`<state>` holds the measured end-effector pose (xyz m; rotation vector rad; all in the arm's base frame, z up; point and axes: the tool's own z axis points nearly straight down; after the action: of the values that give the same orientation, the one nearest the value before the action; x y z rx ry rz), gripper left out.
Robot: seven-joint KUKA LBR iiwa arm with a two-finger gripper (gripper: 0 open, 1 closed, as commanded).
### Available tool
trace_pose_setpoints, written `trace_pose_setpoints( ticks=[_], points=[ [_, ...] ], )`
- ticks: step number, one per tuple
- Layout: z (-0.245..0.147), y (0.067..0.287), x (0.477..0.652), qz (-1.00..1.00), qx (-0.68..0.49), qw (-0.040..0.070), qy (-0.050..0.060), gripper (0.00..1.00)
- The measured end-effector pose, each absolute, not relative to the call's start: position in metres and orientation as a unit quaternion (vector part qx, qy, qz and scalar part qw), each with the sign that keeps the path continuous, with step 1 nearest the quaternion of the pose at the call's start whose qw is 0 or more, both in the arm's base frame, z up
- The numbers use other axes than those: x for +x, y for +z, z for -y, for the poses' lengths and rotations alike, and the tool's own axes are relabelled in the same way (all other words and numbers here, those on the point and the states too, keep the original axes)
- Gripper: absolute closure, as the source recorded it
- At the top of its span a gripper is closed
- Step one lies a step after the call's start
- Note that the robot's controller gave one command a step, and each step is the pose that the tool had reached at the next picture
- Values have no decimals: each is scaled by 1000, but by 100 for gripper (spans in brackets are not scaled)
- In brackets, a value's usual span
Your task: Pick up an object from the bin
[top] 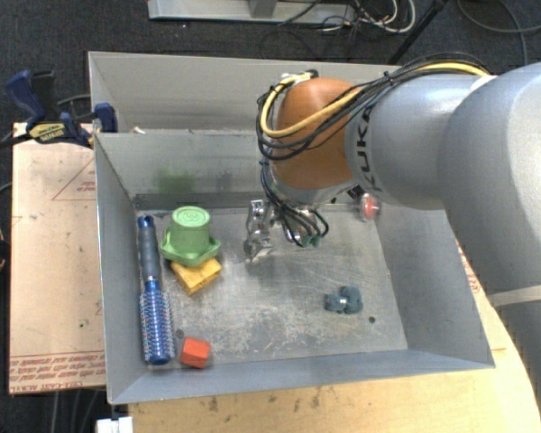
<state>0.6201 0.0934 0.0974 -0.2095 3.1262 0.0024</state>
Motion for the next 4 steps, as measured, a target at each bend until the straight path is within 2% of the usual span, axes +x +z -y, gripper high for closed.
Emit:
trace_pose_setpoints(
  ticks=[1,2,3,4],
  points=[
    [-93,94,619,-998,-66,1,1,0],
    [-135,151,646,-998,-68,6,2,0],
    [-188,100,641,-999,-31,8,4,0],
    [-191,96,641,-998,-59,9,4,0]
  ],
)
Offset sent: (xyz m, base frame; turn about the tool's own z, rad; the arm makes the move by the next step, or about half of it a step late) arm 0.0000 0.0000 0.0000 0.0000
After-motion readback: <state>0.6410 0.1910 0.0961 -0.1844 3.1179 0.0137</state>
